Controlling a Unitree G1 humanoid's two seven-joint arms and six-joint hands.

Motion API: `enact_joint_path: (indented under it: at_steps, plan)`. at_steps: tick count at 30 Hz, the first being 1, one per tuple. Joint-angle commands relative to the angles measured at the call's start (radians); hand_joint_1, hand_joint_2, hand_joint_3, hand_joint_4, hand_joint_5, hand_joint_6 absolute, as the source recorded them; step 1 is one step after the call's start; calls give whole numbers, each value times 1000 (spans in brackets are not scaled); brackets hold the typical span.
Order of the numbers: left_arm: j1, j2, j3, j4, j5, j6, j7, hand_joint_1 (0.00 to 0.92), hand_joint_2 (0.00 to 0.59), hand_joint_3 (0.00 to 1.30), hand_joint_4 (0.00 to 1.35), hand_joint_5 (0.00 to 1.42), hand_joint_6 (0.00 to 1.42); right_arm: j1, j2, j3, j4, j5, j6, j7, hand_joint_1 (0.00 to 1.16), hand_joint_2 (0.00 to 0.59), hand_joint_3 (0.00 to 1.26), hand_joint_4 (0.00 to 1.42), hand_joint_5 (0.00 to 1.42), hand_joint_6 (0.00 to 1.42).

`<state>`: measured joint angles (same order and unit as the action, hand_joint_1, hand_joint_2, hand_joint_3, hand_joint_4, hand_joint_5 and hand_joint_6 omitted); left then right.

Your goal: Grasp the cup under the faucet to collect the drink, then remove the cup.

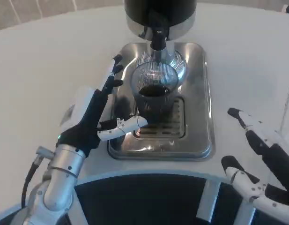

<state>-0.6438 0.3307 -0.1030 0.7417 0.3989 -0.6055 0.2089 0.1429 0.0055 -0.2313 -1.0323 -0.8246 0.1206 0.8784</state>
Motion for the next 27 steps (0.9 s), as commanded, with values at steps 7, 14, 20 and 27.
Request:
enact_joint_path:
  at_steps: [7,14,20,27]
  plan:
    - [-39,6,-6,74,-32,-74,-54,357,42,0,0,265,303,5,49,-2,-15,-40,-31,53,236,518,0,0,0,0]
    - [-65,12,-12,103,-47,-79,-115,357,42,0,5,288,319,10,67,12,-15,-59,-34,59,243,516,0,0,0,0]
    - [-88,11,-13,130,-52,-83,-149,357,42,0,16,304,330,31,73,15,-15,-69,-50,54,254,512,0,0,0,0]
    - [-112,6,-14,157,-58,-78,-177,355,41,0,22,319,345,40,71,25,-15,-77,-46,57,264,510,0,0,0,0]
